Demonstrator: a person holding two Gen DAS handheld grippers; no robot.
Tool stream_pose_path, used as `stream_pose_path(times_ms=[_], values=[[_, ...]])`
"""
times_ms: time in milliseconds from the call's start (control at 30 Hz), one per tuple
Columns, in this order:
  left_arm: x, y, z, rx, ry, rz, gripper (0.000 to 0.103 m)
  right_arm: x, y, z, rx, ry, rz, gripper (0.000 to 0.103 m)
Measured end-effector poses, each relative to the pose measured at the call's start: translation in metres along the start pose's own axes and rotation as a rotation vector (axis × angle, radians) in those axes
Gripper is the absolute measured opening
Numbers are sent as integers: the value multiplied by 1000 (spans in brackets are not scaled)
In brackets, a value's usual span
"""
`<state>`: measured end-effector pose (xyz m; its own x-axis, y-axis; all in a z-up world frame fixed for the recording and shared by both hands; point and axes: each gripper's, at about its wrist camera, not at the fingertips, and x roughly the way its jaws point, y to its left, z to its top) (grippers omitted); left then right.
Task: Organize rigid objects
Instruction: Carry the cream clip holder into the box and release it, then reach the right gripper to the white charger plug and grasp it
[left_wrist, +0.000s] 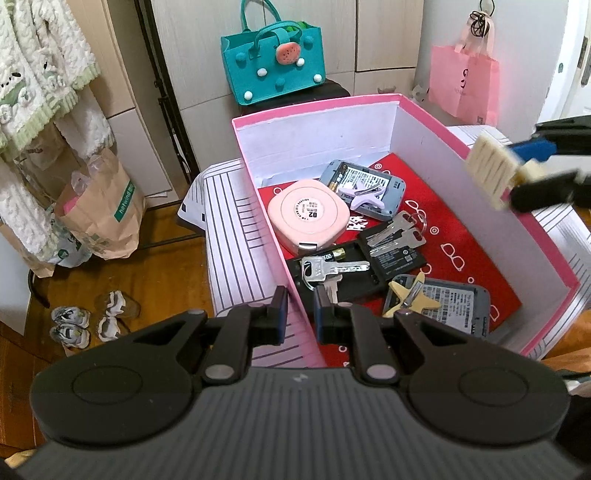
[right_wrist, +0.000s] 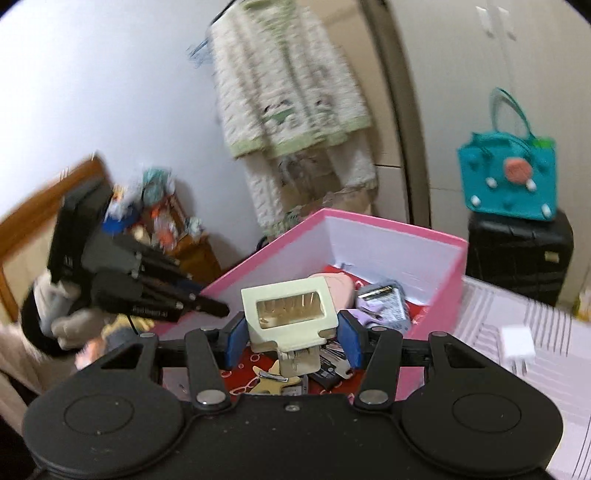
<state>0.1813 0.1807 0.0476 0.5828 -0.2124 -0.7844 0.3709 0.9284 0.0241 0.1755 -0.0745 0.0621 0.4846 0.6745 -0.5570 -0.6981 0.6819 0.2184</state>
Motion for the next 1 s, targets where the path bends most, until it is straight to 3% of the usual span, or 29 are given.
stream_pose_path(times_ms=[233,500,733,1000], values=[[0,1,-2,-10,-9,-7,13,25,10,-2,-89,111,-85,58],[-1,1,-1,-8,-12,-9,13,-14,-8,0,-4,16,-122,61],[0,1,-1,-8,-12,-7,13,-30,-60,-13,137,-13,-270,63],[-3,0,1,-22,5,-1,13,6,-138,-45,226,61,-428,63]])
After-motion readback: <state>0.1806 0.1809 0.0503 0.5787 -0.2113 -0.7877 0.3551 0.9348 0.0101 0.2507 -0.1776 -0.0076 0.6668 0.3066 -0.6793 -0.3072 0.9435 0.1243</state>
